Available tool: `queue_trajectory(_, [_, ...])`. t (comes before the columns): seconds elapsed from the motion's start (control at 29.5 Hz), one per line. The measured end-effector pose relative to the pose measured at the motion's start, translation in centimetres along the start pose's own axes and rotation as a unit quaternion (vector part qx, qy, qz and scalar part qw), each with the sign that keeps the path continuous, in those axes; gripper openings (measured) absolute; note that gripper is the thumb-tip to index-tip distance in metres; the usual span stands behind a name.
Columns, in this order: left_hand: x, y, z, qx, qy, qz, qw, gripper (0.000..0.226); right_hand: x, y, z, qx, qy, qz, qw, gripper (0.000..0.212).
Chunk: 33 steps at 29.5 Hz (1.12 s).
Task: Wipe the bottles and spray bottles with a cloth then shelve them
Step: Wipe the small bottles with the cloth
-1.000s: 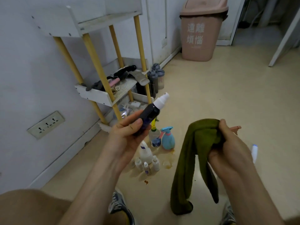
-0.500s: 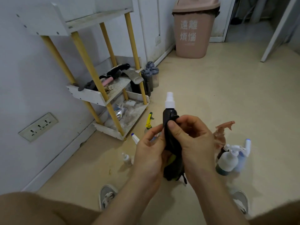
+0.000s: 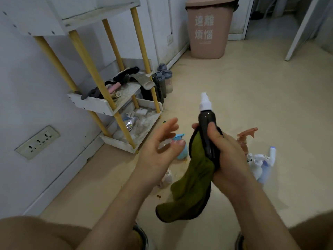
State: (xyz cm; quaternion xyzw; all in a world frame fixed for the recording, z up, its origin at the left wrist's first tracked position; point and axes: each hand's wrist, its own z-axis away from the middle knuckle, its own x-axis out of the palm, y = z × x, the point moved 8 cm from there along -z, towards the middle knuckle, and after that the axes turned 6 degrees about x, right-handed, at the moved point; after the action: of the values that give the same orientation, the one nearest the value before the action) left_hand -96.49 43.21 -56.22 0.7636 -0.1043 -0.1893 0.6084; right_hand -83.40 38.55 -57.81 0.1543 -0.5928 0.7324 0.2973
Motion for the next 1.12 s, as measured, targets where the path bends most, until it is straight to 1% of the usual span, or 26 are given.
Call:
queue_trajectory(0.07, [2.2,-2.3,0.9,-0.091,-0.151,0.074,0.982,0.041,1.2,-1.7,0.4,0.003,-0.061,0.005,0.998,0.038])
queue_trajectory(0.1, [3.0,-3.3,1.6,-0.125,-0.191,0.092,0.969,0.052,1.4,-2.5,0.5,-0.008,-0.066,0.025,0.997,0.036])
queue_trajectory(0.14, [3.4,-4.0,2.0,-0.147,-0.209,0.101,0.961,0.062,1.5,-3.1,0.6,-0.02,-0.062,0.052,0.997,0.037])
queue_trajectory(0.2, [3.9,-4.3,2.5,-0.154,-0.24,0.11,0.952,0.082,0.9,-4.0,0.9,-0.043,-0.031,0.095,0.994,0.041])
queue_trajectory(0.27, [3.2,-4.0,2.3,-0.166,-0.221,0.137,0.951,0.081,-0.1,-5.0,1.3,-0.071,-0.006,0.128,0.989,0.038])
queue_trajectory(0.3, [2.6,-3.7,2.0,-0.174,-0.189,0.169,0.952,0.072,-0.6,-5.5,1.5,-0.095,0.002,0.168,0.981,0.029])
queue_trajectory(0.34, [1.9,-3.2,1.6,-0.172,-0.149,0.209,0.951,0.055,-1.1,-6.0,1.6,-0.131,0.016,0.243,0.961,0.017])
queue_trajectory(0.37, [1.3,-2.5,1.2,-0.165,-0.108,0.251,0.948,0.038,-1.4,-6.3,1.7,-0.172,0.038,0.331,0.927,0.013])
queue_trajectory(0.41, [1.0,-1.6,0.9,-0.151,-0.078,0.287,0.943,0.029,-1.4,-6.4,1.8,-0.214,0.065,0.414,0.883,0.021])
queue_trajectory(0.44, [1.0,-0.6,0.8,-0.144,-0.059,0.324,0.933,0.028,-1.2,-6.3,1.8,-0.255,0.089,0.459,0.846,0.031])
queue_trajectory(0.47, [1.2,0.3,0.6,-0.136,-0.054,0.357,0.923,0.029,-0.8,-5.8,1.8,-0.287,0.111,0.474,0.825,0.04])
queue_trajectory(0.51, [1.6,1.3,0.6,-0.128,-0.056,0.375,0.917,0.032,-0.4,-5.1,1.8,-0.306,0.126,0.467,0.82,0.045])
queue_trajectory(0.54, [2.1,2.2,0.5,-0.11,-0.067,0.372,0.919,0.035,-0.1,-4.5,1.8,-0.316,0.137,0.449,0.825,0.047])
queue_trajectory(0.58, [2.5,3.0,0.5,-0.088,-0.078,0.354,0.928,0.036,0.0,-3.9,1.7,-0.312,0.141,0.417,0.842,0.046])
queue_trajectory(0.64, [2.5,3.8,0.3,-0.049,-0.068,0.284,0.955,0.025,0.1,-3.0,1.5,-0.273,0.132,0.323,0.897,0.045])
queue_trajectory(0.71, [1.8,3.8,0.1,-0.019,-0.019,0.177,0.984,0.023,0.4,-1.6,1.3,-0.197,0.1,0.202,0.954,0.045])
queue_trajectory(0.75, [1.2,3.9,0.0,-0.001,0.014,0.117,0.993,0.021,0.8,-0.7,1.2,-0.161,0.078,0.155,0.972,0.045])
queue_trajectory(0.81, [-0.1,3.6,-0.5,0.03,0.078,-0.024,0.996,0.018,2.0,1.1,1.2,-0.125,0.022,0.099,0.987,0.04])
queue_trajectory(0.85, [-0.6,3.2,-0.6,0.028,0.099,-0.09,0.991,0.026,2.6,1.8,1.3,-0.115,0.002,0.08,0.99,0.04])
queue_trajectory(0.88, [-1.0,2.4,-0.6,0.007,0.118,-0.117,0.986,0.037,3.1,2.5,1.3,-0.1,-0.014,0.06,0.993,0.046])
queue_trajectory(0.91, [-1.2,1.3,-0.5,-0.038,0.125,-0.103,0.986,0.047,3.6,3.0,1.5,-0.085,-0.035,0.048,0.995,0.057])
queue_trajectory(0.95, [-0.7,0.2,-0.3,-0.083,0.116,-0.047,0.989,0.051,4.2,3.2,1.7,-0.081,-0.051,0.05,0.994,0.065])
queue_trajectory(0.98, [0.2,-0.7,0.1,-0.119,0.097,0.019,0.988,0.047,4.6,3.1,1.9,-0.093,-0.044,0.091,0.991,0.063])
queue_trajectory(1.02, [1.3,-1.0,0.5,-0.134,0.086,0.088,0.983,0.036,4.8,2.6,2.0,-0.119,-0.02,0.156,0.98,0.054])
queue_trajectory(1.05, [1.7,-0.7,0.5,-0.121,0.089,0.115,0.982,0.031,4.9,1.8,2.1,-0.153,0.007,0.228,0.961,0.047])
queue_trajectory(1.12, [1.1,0.6,0.0,-0.058,0.129,0.077,0.987,0.034,5.3,0.3,2.1,-0.221,0.04,0.361,0.905,0.049])
